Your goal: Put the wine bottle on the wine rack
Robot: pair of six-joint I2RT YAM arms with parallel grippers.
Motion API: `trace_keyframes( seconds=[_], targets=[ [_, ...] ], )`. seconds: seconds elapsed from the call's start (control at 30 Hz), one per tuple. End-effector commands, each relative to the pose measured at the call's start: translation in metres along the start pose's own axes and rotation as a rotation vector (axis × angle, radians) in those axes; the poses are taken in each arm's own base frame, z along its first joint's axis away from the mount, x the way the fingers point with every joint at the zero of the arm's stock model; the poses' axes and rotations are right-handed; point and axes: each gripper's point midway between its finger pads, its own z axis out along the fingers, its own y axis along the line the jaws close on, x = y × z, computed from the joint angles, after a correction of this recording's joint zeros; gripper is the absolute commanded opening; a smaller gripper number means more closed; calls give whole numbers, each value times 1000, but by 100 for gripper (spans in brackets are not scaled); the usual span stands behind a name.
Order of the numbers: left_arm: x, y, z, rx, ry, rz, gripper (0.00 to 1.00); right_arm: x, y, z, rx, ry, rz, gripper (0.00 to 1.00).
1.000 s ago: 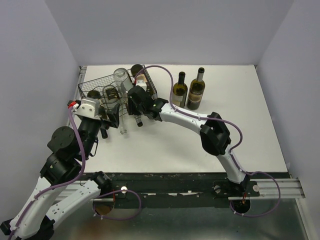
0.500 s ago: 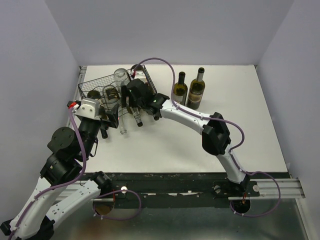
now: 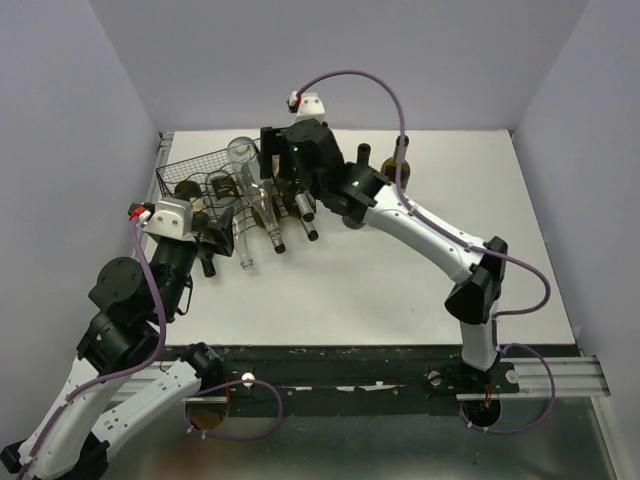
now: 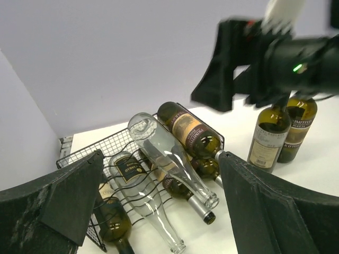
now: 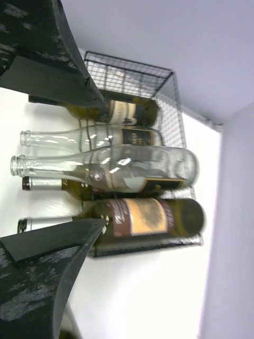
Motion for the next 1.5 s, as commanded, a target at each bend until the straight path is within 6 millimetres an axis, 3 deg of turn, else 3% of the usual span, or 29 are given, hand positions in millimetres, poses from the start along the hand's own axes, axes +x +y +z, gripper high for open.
trace_keyframes(
  seconds=[0.0,0.1,0.23,0.4,0.7,0.9,1.2,1.47],
  targets=[
    [-16,-3,-3,24,-52,-59,99,-62,-42,-54,155,-114,-103,92],
    [-15,-9,0,40,-54,-80,99,-78,-69,-77,256,-135,-143,93],
    [-16,-16,6,57,-53,-111,99,-81,-103,-92,353,-116,-158,94],
    [-16,-24,14,75,-44,-144,99,-61,-135,-87,424,-54,-139,94],
    [-13,-27,15,80,-23,-168,99,-25,-180,-56,463,58,-68,86],
    [-5,-28,12,82,1,-188,99,-9,-194,-36,439,103,-56,67],
    [10,-32,11,91,52,-193,99,9,-202,-24,436,131,-73,61],
    [19,-38,14,106,82,-184,99,12,-212,-15,443,124,-79,44]
  ],
)
